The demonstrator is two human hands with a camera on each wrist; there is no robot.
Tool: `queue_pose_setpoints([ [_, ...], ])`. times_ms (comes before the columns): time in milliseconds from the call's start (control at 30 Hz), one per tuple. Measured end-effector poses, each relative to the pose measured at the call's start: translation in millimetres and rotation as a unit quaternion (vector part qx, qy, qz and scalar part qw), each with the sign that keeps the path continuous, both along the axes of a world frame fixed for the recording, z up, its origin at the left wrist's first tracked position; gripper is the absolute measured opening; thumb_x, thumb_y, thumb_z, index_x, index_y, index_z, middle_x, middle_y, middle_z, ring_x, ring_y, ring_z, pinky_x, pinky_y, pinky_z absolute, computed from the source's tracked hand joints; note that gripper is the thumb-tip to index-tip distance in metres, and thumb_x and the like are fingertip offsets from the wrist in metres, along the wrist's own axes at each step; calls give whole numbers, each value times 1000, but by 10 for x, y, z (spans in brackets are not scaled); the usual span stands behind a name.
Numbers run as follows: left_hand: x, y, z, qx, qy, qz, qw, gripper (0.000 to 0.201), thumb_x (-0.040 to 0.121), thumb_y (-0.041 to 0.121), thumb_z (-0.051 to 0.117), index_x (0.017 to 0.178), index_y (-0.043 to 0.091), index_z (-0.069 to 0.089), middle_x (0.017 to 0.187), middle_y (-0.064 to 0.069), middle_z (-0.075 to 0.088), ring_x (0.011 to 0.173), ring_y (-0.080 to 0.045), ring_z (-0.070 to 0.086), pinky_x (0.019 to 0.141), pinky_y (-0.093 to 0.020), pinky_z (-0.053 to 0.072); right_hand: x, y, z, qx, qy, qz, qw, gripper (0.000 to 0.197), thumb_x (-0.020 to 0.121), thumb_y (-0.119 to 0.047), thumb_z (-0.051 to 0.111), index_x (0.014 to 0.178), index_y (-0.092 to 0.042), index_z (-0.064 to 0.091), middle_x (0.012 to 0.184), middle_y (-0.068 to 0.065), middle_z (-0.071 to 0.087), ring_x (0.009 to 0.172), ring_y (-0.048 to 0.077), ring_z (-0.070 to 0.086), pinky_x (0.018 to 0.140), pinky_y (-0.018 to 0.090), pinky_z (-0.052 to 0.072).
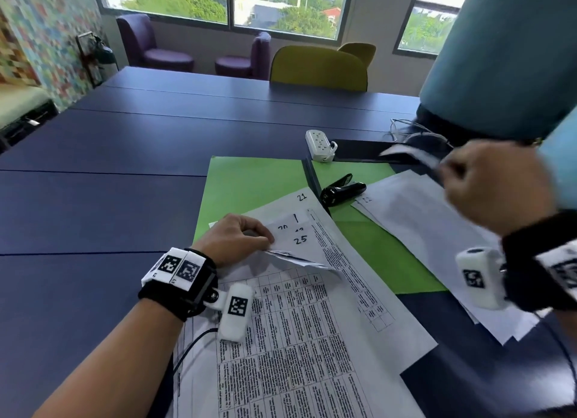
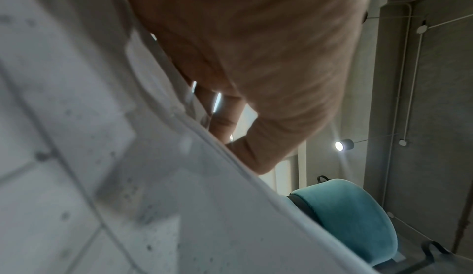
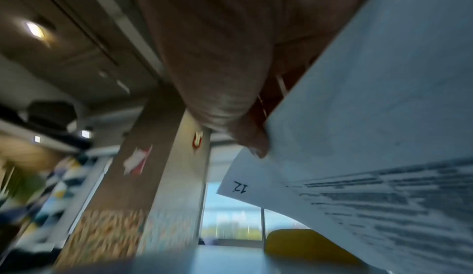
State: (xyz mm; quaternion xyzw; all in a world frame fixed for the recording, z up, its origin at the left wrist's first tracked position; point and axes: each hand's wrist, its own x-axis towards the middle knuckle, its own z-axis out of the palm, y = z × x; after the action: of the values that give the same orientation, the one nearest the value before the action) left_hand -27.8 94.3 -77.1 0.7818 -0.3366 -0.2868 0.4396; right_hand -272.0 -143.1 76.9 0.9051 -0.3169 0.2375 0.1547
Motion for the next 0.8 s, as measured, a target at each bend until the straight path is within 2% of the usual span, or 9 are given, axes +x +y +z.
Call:
queue_pose_setpoints([
  [100, -2, 13, -8, -7, 13, -10, 1000, 16, 81, 13, 76, 78, 28, 80, 77, 9, 77, 77, -8, 65, 87, -29, 52, 166, -4, -567, 68, 168, -41, 983, 23, 90, -30, 57, 76, -16, 70, 75, 7, 67, 67, 31, 64, 62, 31, 47],
  [167, 0, 23, -5, -6, 14, -17, 1000, 16, 80, 14, 77, 80, 29, 80, 79, 10, 76, 79, -9, 65, 87, -29, 52, 240, -157, -778, 118, 219, -49, 967, 26, 94, -35, 54, 81, -20, 71, 76, 0, 66, 67, 22, 62, 64, 28, 47],
  [267, 8, 20, 8, -10, 5, -24, 1000, 19, 68, 29, 75, 85, 38, 78, 93, 14, 77, 92, -14, 70, 93, -31, 52, 309, -169, -1006, 204, 289, -46, 934, 37, 97, -52, 46, 98, -24, 71, 98, -1, 70, 85, 20, 64, 77, 34, 53],
  [367, 21, 8, 5, -14, 0, -33, 999, 31, 62, 35, 71, 91, 44, 77, 105, 15, 76, 102, -17, 70, 99, -38, 54, 360, -66, -956, 258, 191, 3, 947, 32, 95, -50, 54, 110, -26, 69, 101, -4, 72, 91, 20, 66, 84, 37, 54],
  [467, 25, 10, -5, -20, 17, -41, 999, 30, 66, 31, 73, 92, 45, 78, 103, 16, 77, 103, -19, 71, 99, -39, 55, 418, 266, -907, 346, 15, 102, 933, 13, 88, -38, 70, 92, -27, 75, 81, -11, 71, 76, 9, 67, 75, 29, 55],
  [567, 43, -1, -34, -19, 18, -28, 999, 26, 78, 18, 80, 78, 44, 79, 88, 16, 78, 92, -14, 70, 98, -35, 54, 468, 641, -956, 439, 13, 164, 883, 11, 87, -37, 72, 93, -29, 76, 75, -16, 68, 64, -4, 62, 63, 15, 47],
  [667, 25, 18, -33, -23, 31, -32, 999, 9, 79, 29, 83, 72, 32, 80, 78, 9, 76, 79, -13, 65, 87, -35, 51, 484, 816, -1109, 411, 67, 187, 890, 27, 89, -49, 66, 103, -28, 73, 81, -20, 61, 69, -3, 56, 66, 18, 42],
  [733, 25, 23, -65, -34, 44, -38, 998, 47, 68, 63, 82, 77, 17, 80, 86, -4, 73, 84, -17, 58, 83, -37, 46, 494, 894, -1136, 397, 95, 198, 891, 31, 93, -55, 55, 100, -29, 71, 79, -20, 53, 68, -3, 48, 62, 21, 35],
  [800, 16, 19, -106, -45, 66, -31, 996, 84, 59, 86, 70, 83, 5, 77, 100, -11, 73, 91, -27, 61, 94, -38, 46, 481, 947, -1102, 404, 87, 215, 885, 33, 96, -57, 45, 82, -38, 68, 75, -15, 50, 65, 0, 47, 60, 23, 34],
])
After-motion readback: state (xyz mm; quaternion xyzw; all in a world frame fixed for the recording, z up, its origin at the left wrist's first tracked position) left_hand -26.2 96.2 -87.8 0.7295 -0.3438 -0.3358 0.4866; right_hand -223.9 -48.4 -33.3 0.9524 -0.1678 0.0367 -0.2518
